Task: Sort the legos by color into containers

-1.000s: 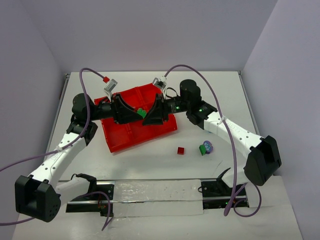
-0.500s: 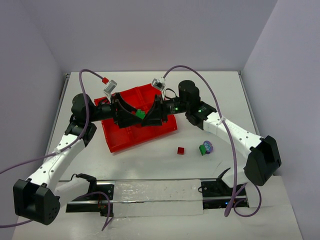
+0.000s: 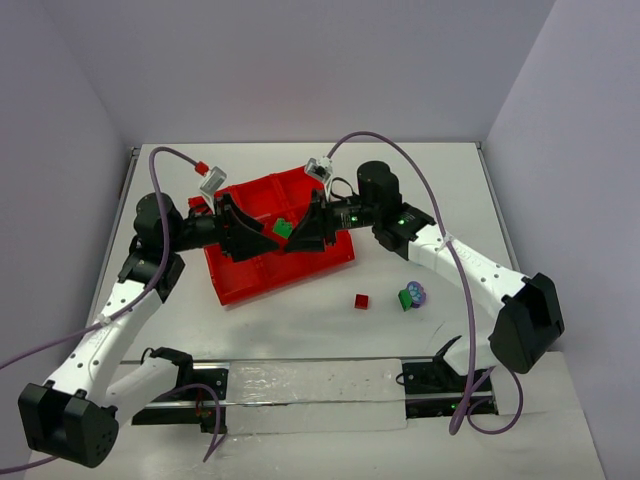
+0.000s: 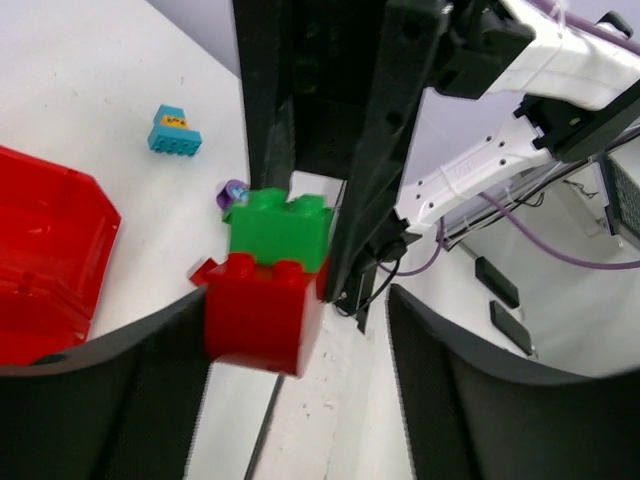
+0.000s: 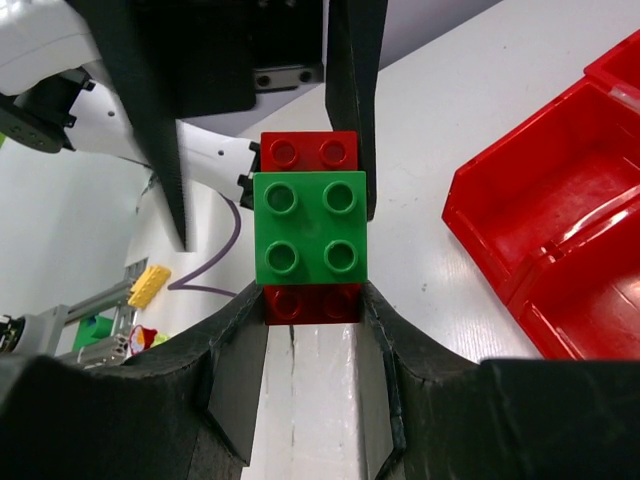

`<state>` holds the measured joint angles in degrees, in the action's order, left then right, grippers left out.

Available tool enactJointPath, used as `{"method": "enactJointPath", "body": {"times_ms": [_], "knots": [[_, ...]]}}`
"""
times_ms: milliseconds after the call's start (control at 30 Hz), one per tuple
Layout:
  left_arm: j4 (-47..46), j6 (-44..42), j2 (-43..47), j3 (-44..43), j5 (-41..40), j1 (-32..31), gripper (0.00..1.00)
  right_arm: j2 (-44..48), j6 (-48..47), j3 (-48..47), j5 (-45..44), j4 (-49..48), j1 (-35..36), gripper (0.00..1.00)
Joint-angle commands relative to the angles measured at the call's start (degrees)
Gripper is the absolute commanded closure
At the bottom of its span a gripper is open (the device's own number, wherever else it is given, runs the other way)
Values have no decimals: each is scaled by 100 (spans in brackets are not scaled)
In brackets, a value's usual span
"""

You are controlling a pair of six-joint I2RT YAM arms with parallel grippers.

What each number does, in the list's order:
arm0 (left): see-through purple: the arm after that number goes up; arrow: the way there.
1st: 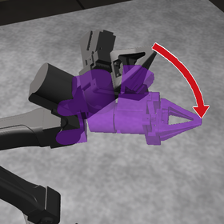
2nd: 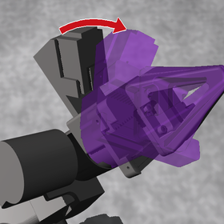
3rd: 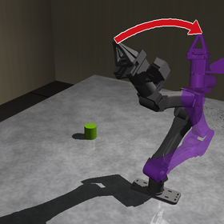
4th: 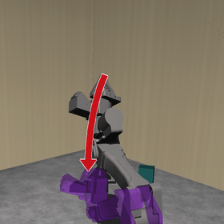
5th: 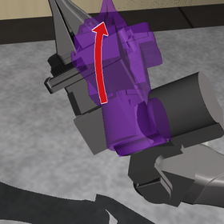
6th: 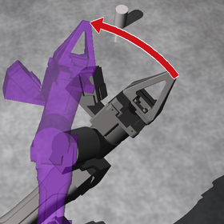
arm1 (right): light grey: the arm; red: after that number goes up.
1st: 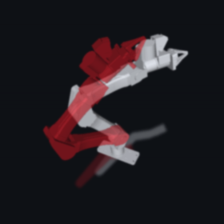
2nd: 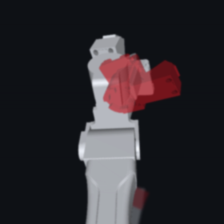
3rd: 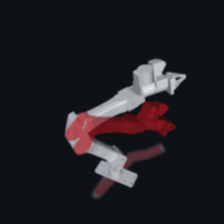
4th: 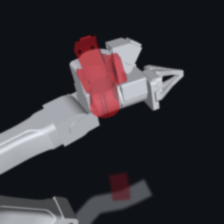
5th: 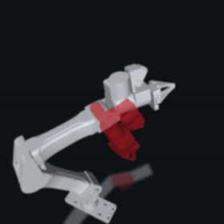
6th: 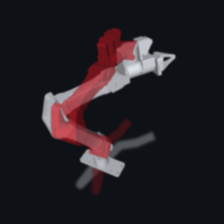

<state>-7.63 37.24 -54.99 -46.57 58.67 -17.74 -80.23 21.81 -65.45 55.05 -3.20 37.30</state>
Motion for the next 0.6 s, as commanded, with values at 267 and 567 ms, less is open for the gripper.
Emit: {"method": "enactJointPath", "body": {"times_ms": [267, 567], "knots": [[-549, 205, -99, 75, 321, 34, 98, 160, -77, -82, 76, -49, -38, 100], [-518, 200, -217, 94, 375, 34, 100, 152, -548, -421, -263, 717, -76, 26]]}}
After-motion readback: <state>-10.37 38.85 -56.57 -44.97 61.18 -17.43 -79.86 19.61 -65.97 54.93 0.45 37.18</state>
